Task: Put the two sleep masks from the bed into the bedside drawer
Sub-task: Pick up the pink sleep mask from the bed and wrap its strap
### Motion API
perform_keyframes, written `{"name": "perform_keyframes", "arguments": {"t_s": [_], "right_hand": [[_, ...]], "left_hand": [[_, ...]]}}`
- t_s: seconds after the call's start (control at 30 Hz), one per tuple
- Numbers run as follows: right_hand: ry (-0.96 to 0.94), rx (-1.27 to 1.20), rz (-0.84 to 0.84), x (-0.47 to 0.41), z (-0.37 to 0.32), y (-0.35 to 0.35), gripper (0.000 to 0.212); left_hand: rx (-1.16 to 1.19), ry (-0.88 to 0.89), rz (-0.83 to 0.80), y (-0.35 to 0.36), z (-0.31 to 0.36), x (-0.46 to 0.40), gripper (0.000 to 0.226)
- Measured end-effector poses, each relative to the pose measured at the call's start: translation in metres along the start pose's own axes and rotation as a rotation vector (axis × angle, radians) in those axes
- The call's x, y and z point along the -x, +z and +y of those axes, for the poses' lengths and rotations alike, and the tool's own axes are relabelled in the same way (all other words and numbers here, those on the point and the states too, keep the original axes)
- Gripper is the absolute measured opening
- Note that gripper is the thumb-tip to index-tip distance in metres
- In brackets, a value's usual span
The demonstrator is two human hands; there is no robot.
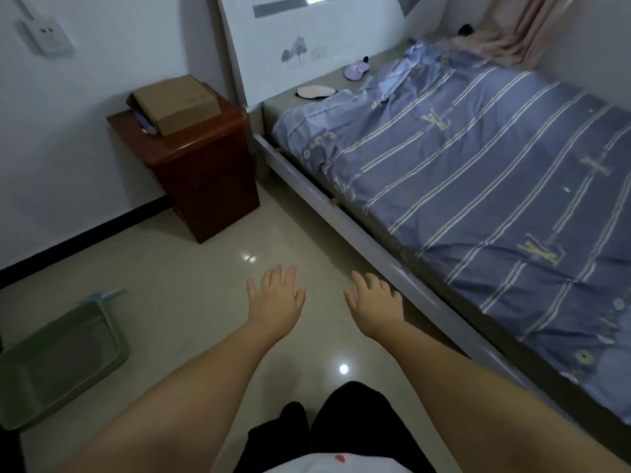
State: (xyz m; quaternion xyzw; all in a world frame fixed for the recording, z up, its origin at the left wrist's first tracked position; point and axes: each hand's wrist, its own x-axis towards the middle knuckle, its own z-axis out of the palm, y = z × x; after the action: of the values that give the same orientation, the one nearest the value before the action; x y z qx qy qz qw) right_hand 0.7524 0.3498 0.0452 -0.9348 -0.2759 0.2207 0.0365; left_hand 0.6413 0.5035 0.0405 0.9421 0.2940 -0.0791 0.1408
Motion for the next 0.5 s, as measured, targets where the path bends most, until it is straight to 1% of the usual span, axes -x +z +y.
{"name": "perform_keyframes", "arguments": {"t_s": [0.1,0.3,0.4,0.5], "right_hand": [[0.017,-0.029,0.016,-0.061,-0.013,-0.024,0.056],[0.009,-0.058,0.034,-0.207,-0.035,-0.069,0.056],[0.004,-0.067,0.019,-0.286,-0.042,-0.096,0.055],[-0.004,-0.059,0.007,-0.362,-0.049,-0.137,0.054]], "left_hand": [[0.006,0.023,0.015,-0.019,-0.003,-0.065,0.047],[0.012,0.055,0.032,-0.052,-0.006,-0.219,0.053],[0.014,0.02,0.017,-0.067,-0.01,-0.304,0.053],[0.045,-0.032,0.037,-0.092,-0.013,-0.379,0.053]]}}
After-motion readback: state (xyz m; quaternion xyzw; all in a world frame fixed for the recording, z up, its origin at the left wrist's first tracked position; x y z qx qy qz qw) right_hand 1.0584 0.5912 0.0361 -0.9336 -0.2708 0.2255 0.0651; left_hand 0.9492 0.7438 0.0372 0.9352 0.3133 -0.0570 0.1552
